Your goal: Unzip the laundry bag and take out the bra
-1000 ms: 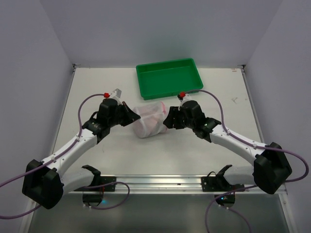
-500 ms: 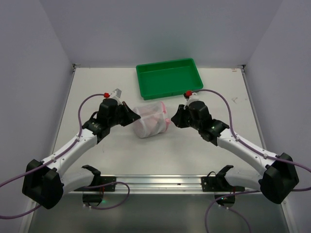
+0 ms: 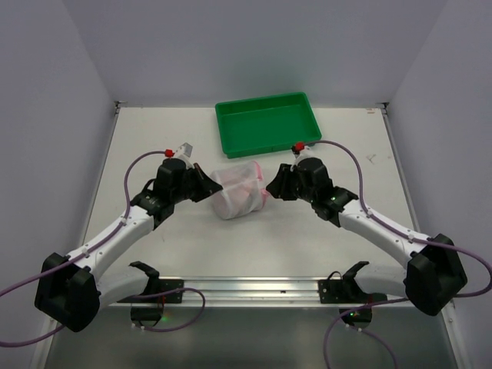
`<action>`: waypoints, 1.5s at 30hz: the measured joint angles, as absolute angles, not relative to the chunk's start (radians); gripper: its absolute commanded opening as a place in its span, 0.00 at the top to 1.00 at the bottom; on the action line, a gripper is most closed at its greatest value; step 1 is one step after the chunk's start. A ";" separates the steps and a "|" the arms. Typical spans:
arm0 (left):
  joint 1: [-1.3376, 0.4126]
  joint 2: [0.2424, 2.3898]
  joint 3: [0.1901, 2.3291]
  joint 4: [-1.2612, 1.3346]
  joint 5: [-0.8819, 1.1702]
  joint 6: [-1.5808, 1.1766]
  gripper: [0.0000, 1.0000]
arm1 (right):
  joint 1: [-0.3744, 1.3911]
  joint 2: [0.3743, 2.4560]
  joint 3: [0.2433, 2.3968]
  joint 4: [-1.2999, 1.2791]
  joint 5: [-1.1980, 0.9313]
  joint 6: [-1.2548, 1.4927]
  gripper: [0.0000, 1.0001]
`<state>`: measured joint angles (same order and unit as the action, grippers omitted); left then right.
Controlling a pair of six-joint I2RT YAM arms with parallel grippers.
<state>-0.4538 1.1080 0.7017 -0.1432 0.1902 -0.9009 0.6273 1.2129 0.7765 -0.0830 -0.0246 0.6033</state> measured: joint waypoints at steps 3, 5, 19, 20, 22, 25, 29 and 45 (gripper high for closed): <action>-0.454 1.105 0.691 -0.138 0.196 -0.904 1.00 | 0.627 1.240 0.776 -0.068 -0.050 0.615 0.65; -0.454 1.105 0.690 -0.136 0.198 -0.905 1.00 | 0.628 1.261 0.776 -0.058 -0.068 0.625 0.67; -0.454 1.100 0.689 -0.136 0.199 -0.905 1.00 | 0.627 1.299 0.759 -0.004 -0.105 0.669 0.81; -0.454 1.100 0.689 -0.136 0.199 -0.905 1.00 | 0.627 1.299 0.759 -0.003 -0.105 0.670 0.82; -0.454 1.099 0.689 -0.136 0.199 -0.905 1.00 | 0.627 1.299 0.759 0.002 -0.105 0.672 0.89; -0.454 1.099 0.689 -0.136 0.199 -0.905 1.00 | 0.627 1.299 0.759 0.008 -0.105 0.672 1.00; -0.454 1.093 0.684 -0.136 0.198 -0.906 1.00 | 0.627 1.293 0.759 0.006 -0.104 0.671 1.00; -0.412 1.102 0.703 -0.126 0.221 -0.926 0.25 | 0.630 1.230 0.962 -0.159 0.039 0.327 1.00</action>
<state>-0.4118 1.1023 0.7029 -0.1257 0.2207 -0.9264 0.6296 1.2301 0.9619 -0.1593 0.0395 0.3275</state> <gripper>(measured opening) 0.751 0.007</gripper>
